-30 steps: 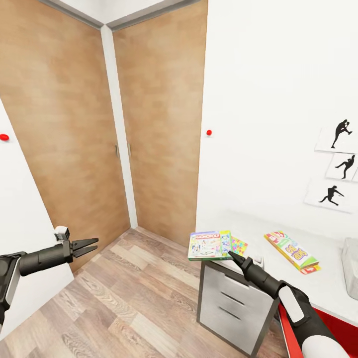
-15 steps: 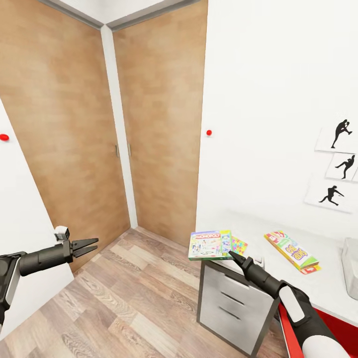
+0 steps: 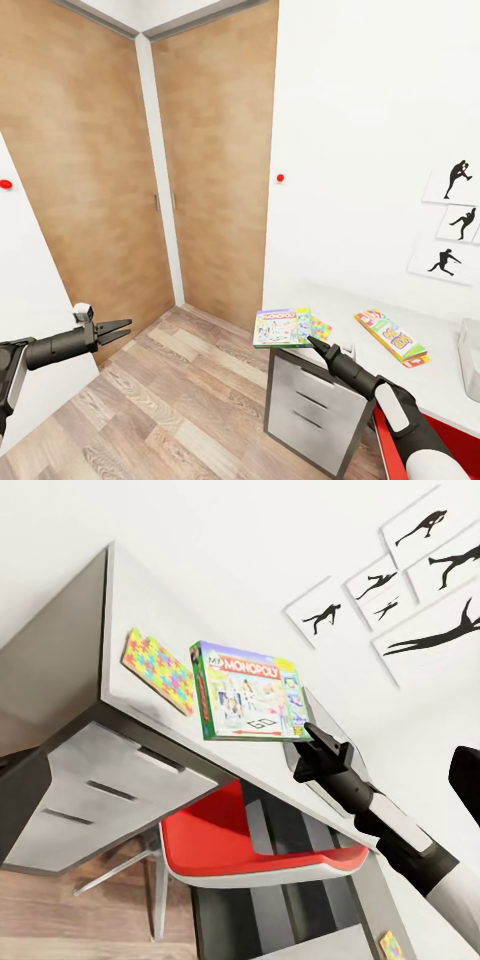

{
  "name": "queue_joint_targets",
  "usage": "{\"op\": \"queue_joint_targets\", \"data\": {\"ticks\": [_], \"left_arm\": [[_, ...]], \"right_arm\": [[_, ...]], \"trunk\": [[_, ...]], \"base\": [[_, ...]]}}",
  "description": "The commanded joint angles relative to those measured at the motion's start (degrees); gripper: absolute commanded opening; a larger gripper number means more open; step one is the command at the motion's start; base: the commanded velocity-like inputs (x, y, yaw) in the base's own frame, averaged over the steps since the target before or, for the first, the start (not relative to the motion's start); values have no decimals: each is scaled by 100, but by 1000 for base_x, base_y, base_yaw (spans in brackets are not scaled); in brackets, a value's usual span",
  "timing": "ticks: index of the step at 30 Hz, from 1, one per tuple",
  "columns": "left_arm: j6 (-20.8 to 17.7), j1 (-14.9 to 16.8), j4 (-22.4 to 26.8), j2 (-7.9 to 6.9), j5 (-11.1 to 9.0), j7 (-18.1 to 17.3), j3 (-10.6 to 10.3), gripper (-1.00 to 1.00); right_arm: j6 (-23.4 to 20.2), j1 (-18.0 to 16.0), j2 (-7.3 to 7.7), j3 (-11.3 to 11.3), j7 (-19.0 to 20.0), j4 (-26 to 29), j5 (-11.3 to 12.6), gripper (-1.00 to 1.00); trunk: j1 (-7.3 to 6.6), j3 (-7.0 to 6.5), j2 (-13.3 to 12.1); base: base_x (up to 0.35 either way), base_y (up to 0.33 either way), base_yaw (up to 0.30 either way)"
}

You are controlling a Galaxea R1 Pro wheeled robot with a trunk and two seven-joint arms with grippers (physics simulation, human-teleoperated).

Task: Put all the toys in the child's room - the three board games (two on the bed and one on the table), the two jigsaw puzzles on the table, and the tennis ball on the table - inside the toy box on the table in the child's room.

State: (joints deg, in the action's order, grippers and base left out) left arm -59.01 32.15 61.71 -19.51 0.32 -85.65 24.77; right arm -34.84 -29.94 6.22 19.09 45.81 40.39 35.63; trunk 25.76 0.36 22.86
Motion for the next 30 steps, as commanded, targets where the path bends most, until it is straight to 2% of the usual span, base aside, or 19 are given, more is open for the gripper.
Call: {"op": "queue_joint_targets", "data": {"ticks": [1, 8, 30], "left_arm": [[-59, 2, -1, 0, 4, -22, 1, 100], [-58, 2, 0, 0, 9, -22, 1, 100], [-58, 2, -1, 0, 10, -22, 1, 100]], "right_arm": [[-39, -3, 0, 12, 9, -4, 27, -100], [-40, -3, 1, 16, 7, -5, 24, -100], [-46, -3, 9, 16, 7, -5, 32, -100]], "trunk": [[2, 4, 5], [2, 4, 5], [2, 4, 5]], "base": [[0, 0, -81], [0, 0, -207], [0, 0, -277]]}}
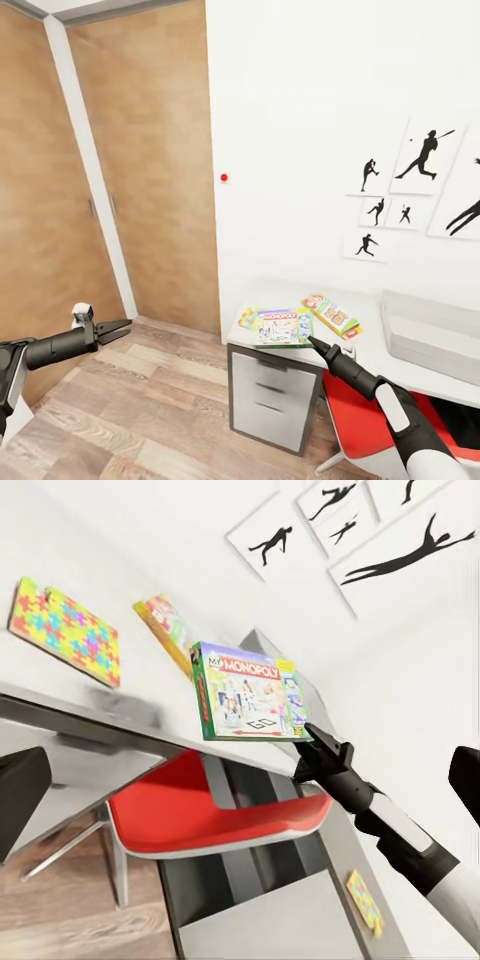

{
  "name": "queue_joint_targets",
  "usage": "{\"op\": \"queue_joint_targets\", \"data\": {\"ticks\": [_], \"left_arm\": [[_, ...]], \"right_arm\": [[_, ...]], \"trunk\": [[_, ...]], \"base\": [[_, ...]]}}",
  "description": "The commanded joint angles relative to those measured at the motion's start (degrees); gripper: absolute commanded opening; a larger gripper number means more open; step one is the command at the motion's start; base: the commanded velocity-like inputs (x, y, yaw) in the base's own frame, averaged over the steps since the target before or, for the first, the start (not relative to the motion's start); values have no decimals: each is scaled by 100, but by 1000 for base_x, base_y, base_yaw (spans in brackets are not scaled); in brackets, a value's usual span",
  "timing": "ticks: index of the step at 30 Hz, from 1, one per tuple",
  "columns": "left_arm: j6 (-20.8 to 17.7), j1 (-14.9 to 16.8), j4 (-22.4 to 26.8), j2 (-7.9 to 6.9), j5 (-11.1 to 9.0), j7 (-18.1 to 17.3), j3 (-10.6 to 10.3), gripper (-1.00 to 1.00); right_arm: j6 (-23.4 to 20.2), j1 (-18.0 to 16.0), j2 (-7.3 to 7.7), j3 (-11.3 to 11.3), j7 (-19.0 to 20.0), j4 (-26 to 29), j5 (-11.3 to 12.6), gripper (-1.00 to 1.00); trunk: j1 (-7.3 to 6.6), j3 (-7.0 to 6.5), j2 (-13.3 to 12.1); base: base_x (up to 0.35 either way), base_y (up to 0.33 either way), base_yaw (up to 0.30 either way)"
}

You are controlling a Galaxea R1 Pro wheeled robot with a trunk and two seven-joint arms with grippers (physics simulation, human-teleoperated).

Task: Put all the toys in the child's room - the three board games (two on the bed and one on the table), the two jigsaw puzzles on the table, and the tennis ball on the table - inside the toy box on the table in the child's room.

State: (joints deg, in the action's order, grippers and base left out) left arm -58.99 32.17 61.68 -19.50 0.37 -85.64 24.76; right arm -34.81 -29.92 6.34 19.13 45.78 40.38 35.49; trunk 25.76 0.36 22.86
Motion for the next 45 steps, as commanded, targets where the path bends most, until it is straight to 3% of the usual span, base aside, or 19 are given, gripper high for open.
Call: {"op": "queue_joint_targets", "data": {"ticks": [1, 7, 16, 21, 31, 45], "left_arm": [[-60, 0, 3, -2, 6, -23, 3, 100], [-60, 0, 2, -2, 7, -23, 3, 100], [-60, 0, 2, -2, 0, -23, 3, 100], [-60, 0, 2, -2, -1, -23, 3, 100], [-60, 0, 1, -2, -3, -23, 3, 100], [-60, 0, 1, -2, -2, -23, 3, 100]], "right_arm": [[-50, -5, -2, 12, 4, 0, 49, -100], [-112, -5, 16, 21, 115, 76, 69, -100], [-870, -7, 309, 45, 365, 750, 98, -100], [-1064, -5, 486, 253, 568, 869, 106, -100], [-1286, 9, 554, 636, 777, 892, 99, -100], [-1317, 12, 713, 740, 800, 877, 107, -100]], "trunk": [[2, 4, 6], [2, 4, 6], [2, -7, 6], [2, -17, 6], [2, -27, 6], [2, -27, 6]], "base": [[0, 0, -279], [0, 0, -279], [0, 0, -279], [0, 0, -269], [0, 0, -243], [0, 0, -197]]}}
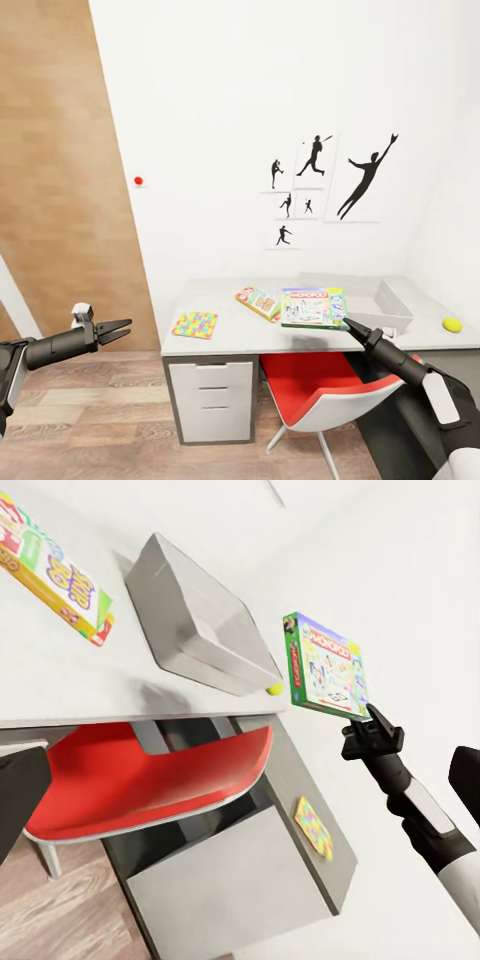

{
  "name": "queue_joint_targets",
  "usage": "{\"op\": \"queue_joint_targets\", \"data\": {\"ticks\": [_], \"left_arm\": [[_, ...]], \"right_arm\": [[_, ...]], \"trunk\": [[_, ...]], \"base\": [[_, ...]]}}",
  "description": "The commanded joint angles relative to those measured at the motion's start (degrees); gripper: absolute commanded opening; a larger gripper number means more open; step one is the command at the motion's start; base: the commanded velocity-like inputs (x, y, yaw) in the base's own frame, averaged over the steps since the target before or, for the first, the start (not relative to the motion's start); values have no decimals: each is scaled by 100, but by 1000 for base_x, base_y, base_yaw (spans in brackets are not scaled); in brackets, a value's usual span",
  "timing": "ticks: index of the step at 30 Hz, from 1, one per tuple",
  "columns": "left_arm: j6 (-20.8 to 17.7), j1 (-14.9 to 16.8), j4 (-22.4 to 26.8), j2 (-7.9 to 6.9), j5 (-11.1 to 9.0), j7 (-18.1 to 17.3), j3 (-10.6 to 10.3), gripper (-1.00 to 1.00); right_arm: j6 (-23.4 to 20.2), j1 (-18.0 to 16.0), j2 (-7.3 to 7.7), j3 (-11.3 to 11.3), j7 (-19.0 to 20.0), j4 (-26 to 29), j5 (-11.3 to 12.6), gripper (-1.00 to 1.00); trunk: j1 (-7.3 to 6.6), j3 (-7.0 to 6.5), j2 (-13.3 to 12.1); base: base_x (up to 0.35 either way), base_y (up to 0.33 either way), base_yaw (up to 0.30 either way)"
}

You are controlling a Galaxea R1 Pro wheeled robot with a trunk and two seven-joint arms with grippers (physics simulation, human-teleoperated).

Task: Put all the toys in the child's room - the three board games (two on the bed and one on the table), the two jigsaw puzzles on the table, and the tennis ball on the table - inside the toy box on the table in the child's room.

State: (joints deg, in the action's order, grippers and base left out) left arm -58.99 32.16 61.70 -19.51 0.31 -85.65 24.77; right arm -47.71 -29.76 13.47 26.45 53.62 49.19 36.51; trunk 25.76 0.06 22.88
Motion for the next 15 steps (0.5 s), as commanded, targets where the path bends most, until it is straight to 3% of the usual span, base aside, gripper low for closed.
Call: {"op": "queue_joint_targets", "data": {"ticks": [1, 8, 15], "left_arm": [[-60, 1, 0, -1, 4, -22, 2, 100], [-60, 1, 0, 1, 6, -22, 2, 100], [-52, 1, 1, 0, -3, -22, 2, 100]], "right_arm": [[-28, -3, 7, 10, 16, -4, 5, -100], [-28, -3, 82, 17, 24, -13, 5, -100], [-20, -3, 94, 18, 296, -14, -3, -100]], "trunk": [[2, 2, 4], [2, 2, 4], [2, 2, 4]], "base": [[0, 0, -50], [0, 0, -16], [0, 0, 0]]}}
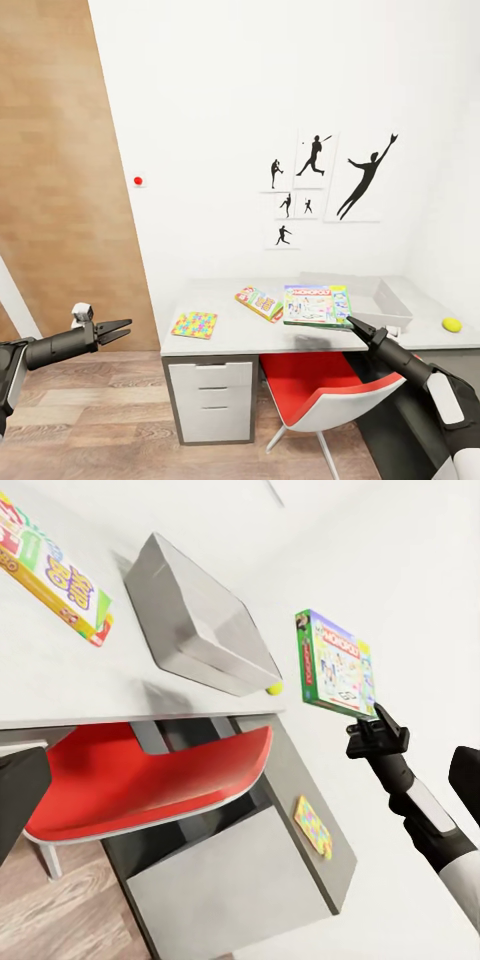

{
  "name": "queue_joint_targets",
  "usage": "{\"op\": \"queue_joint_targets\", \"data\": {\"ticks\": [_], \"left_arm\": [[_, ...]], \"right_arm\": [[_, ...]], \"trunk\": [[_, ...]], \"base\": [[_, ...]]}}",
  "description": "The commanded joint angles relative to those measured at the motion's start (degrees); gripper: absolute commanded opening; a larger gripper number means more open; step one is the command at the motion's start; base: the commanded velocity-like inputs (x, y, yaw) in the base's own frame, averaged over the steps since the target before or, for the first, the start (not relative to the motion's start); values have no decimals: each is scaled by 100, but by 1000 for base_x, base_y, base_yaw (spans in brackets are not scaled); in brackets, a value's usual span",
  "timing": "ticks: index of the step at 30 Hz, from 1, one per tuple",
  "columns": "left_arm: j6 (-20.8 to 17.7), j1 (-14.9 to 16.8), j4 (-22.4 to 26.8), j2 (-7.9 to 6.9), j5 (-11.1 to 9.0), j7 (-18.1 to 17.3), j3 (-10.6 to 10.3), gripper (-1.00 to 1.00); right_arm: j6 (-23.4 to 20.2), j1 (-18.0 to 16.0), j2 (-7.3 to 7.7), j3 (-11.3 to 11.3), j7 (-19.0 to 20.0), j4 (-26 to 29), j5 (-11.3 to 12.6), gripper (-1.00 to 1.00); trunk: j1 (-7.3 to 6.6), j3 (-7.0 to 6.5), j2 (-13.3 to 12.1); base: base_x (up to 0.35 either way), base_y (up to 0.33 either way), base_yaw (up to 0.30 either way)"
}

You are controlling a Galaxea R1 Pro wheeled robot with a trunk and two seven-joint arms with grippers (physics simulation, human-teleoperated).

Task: Put all the toys in the child's room - the three board games (two on the bed and one on the table), the two jigsaw puzzles on the table, and the tennis ball on the table - inside the toy box on the table in the child's room.

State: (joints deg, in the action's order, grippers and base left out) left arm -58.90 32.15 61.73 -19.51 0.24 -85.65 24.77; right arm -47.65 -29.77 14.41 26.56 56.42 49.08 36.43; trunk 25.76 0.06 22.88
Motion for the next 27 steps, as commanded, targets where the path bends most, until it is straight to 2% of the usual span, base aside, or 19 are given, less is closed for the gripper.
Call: {"op": "queue_joint_targets", "data": {"ticks": [1, 8, 19, 27], "left_arm": [[-60, 2, -1, 0, 4, -22, 1, 100], [-52, 2, 1, 7, 2, -16, 1, 100], [-51, 2, 4, 3, 2, -14, 1, 100], [-51, 2, 6, 3, 2, -13, 1, 100]], "right_arm": [[-26, -3, 0, 7, 21, -3, 7, -100], [-25, -3, 0, 7, 42, -3, 8, -100], [-25, 18, 0, 7, 44, -3, 12, -100], [-25, 23, 0, 7, 44, -3, 13, -100]], "trunk": [[2, 2, 4], [2, 2, 4], [2, 2, 4], [2, 2, 4]], "base": [[0, 0, 0], [39, 0, -147], [255, 0, -267], [135, -24, -275]]}}
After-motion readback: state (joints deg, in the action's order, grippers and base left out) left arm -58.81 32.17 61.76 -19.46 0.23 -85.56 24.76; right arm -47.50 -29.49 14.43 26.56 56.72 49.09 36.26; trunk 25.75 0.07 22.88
